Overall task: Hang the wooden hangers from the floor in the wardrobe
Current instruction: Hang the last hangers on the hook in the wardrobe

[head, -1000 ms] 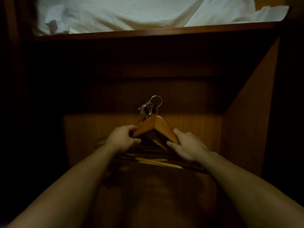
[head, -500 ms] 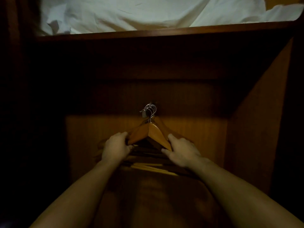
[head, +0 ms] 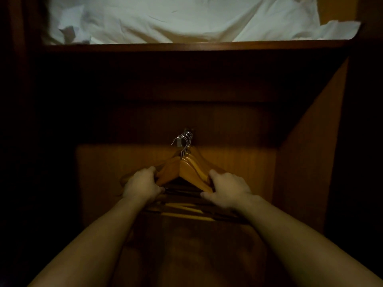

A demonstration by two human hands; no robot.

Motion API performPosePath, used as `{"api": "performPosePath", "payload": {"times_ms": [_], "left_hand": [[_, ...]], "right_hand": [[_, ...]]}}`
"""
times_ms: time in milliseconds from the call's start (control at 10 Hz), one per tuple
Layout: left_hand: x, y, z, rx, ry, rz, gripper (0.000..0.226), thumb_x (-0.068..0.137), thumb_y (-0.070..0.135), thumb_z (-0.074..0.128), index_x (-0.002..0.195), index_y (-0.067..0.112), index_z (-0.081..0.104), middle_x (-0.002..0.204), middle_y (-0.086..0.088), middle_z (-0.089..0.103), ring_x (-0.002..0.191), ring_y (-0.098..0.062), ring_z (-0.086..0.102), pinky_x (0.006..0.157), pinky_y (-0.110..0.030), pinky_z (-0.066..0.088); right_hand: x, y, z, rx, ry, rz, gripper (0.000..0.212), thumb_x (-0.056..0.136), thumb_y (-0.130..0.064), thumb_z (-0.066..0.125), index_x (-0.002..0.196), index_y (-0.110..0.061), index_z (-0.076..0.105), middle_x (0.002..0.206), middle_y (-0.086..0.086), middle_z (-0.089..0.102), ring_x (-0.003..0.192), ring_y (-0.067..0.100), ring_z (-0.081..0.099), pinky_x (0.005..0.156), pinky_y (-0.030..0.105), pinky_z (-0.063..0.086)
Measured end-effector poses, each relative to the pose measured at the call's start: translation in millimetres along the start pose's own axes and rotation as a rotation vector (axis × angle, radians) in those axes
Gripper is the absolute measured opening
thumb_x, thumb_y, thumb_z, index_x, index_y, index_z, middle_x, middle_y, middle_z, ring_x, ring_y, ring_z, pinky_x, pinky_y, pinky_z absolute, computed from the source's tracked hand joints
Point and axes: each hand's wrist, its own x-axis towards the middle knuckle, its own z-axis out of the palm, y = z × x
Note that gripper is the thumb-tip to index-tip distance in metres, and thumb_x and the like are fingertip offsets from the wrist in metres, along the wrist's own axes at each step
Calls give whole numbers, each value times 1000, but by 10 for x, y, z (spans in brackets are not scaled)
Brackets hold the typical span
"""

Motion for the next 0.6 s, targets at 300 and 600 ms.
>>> {"api": "performPosePath", "payload": {"times_ms": [300,600], "left_hand": [[-315,436,-580,-427,-9,114,35,89,49,65,75,17,59,70,1,61,61,-16,56,59,-31,46],[-938,829,-696,-1162,-692,187,71,88,77,31,52,16,35,45,2,33,39,-12,28,42,-22,28]], "right_hand": [[-454,-196,-495,493,115,192,50,95,-63,48,71,-21,60,65,-4,59,65,16,58,65,37,49],[-1227,-417,-925,1419,0,243,70,85,-82,38,51,-21,30,51,-3,24,50,17,13,51,30,13]]}}
